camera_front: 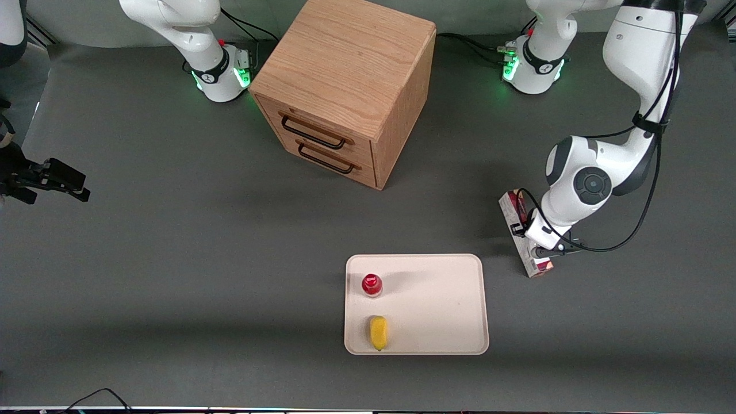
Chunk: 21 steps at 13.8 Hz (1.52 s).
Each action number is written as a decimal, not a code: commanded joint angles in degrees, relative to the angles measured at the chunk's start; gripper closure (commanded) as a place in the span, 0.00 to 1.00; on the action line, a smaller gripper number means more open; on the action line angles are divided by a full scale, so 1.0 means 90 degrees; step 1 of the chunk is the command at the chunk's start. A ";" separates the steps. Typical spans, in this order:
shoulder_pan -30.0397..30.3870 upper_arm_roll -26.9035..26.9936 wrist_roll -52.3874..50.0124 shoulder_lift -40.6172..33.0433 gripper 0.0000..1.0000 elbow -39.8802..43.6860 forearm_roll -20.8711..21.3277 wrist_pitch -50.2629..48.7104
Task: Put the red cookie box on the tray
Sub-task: 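Close the left gripper on the cookie box and lift it, then carry the cookie box onto the white tray and lower it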
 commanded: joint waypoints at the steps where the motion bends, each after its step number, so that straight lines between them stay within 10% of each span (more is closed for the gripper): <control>1: -0.0011 0.0033 0.0002 -0.0281 1.00 0.0202 0.0239 -0.0165; 11: -0.0713 -0.0505 0.0256 0.2263 1.00 0.7601 0.0190 -0.5343; 21: -0.1524 -0.0163 0.0295 0.4083 1.00 0.7783 0.0220 -0.3105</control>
